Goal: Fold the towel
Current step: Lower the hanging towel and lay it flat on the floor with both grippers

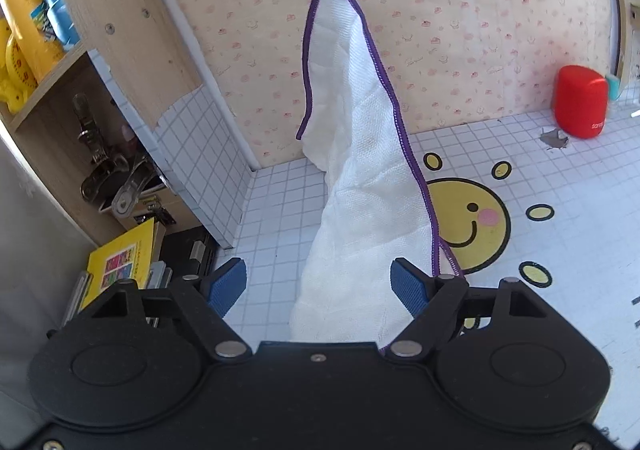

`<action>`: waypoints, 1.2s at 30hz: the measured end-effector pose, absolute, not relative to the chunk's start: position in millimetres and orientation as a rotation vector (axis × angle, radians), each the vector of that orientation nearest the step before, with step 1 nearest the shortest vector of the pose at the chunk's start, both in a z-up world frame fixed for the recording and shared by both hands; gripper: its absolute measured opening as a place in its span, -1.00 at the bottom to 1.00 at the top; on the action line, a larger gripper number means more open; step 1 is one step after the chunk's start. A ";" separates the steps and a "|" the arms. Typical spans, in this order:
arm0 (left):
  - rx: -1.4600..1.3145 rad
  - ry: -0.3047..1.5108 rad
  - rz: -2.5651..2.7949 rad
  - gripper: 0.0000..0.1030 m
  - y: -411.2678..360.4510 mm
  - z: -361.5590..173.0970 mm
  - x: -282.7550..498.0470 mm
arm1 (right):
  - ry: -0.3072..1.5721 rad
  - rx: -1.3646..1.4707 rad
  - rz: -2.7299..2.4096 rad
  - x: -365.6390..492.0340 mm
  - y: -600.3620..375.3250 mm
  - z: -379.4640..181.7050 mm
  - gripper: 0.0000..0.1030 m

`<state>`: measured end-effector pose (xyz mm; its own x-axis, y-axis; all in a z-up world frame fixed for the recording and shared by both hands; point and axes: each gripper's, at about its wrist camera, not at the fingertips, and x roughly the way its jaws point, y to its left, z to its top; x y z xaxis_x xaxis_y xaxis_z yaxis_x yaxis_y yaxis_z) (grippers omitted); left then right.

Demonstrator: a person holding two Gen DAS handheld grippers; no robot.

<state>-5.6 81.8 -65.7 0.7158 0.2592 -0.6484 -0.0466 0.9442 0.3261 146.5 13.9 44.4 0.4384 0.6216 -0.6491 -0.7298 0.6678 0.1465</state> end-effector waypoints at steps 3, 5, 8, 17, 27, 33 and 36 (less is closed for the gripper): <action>0.292 0.739 0.111 0.56 65.8 -67.3 -1.8 | 0.736 -0.149 0.851 145.1 13.4 45.6 -0.97; 0.295 0.739 0.101 0.57 56.8 -72.6 0.7 | 0.741 -0.139 0.854 144.4 13.0 45.0 -0.97; 0.286 0.758 0.095 0.57 48.2 -87.4 7.9 | 0.749 -0.126 0.858 143.2 12.4 44.2 -0.97; 0.063 0.894 0.148 -0.63 68.7 -118.7 31.8 | 0.769 -0.091 0.867 139.7 10.1 42.0 -0.96; -0.073 0.862 0.209 -0.78 102.6 -94.0 11.8 | 0.797 -0.129 0.828 141.1 1.3 23.9 -0.96; -0.158 0.852 0.194 -0.78 114.0 -81.3 5.5 | 0.864 -0.136 0.816 142.4 4.3 -7.8 -0.96; -0.152 0.858 0.162 -0.78 109.7 -81.6 7.4 | 0.901 -0.146 0.797 144.2 0.0 -30.6 -0.96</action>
